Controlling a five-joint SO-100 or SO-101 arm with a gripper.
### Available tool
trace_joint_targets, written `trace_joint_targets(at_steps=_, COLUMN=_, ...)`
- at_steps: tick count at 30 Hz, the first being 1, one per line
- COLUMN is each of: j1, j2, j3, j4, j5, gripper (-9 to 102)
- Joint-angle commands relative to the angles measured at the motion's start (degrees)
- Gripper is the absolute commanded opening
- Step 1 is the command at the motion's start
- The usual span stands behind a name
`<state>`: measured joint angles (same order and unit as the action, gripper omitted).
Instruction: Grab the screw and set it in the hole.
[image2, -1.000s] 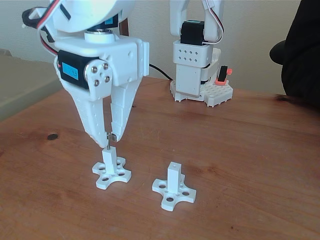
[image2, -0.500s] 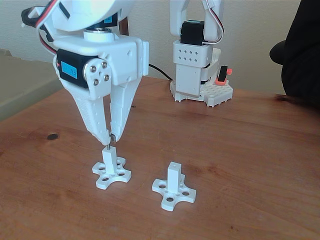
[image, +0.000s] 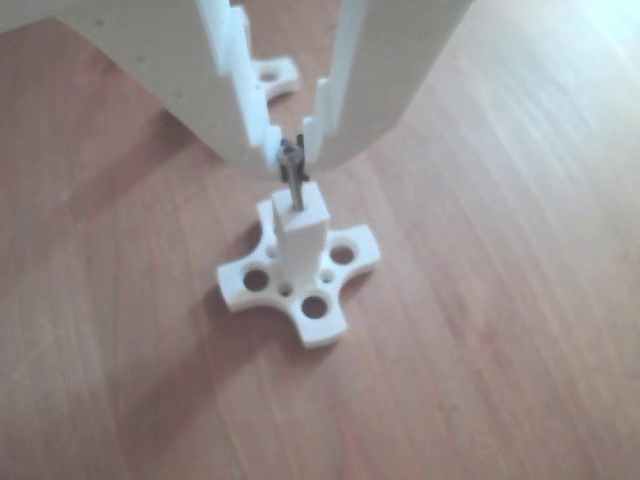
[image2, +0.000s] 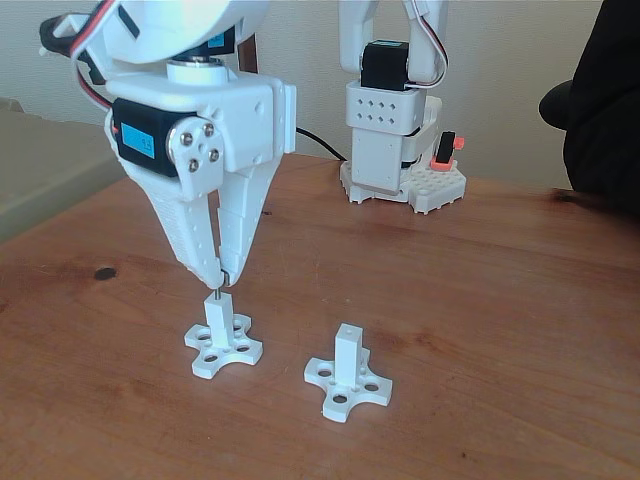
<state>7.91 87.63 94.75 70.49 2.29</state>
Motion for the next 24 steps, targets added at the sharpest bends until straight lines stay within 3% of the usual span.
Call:
trace_joint_targets(at_steps=1, j1=0.44, j2=2.11, j3=-5.8, j4=-1.14, j5=-1.14, gripper=-4)
trace_joint_targets(at_steps=24, j1=0.44, j2=3.16, j3=-10.02, j4=1.85, j5=-1.41, gripper=-4)
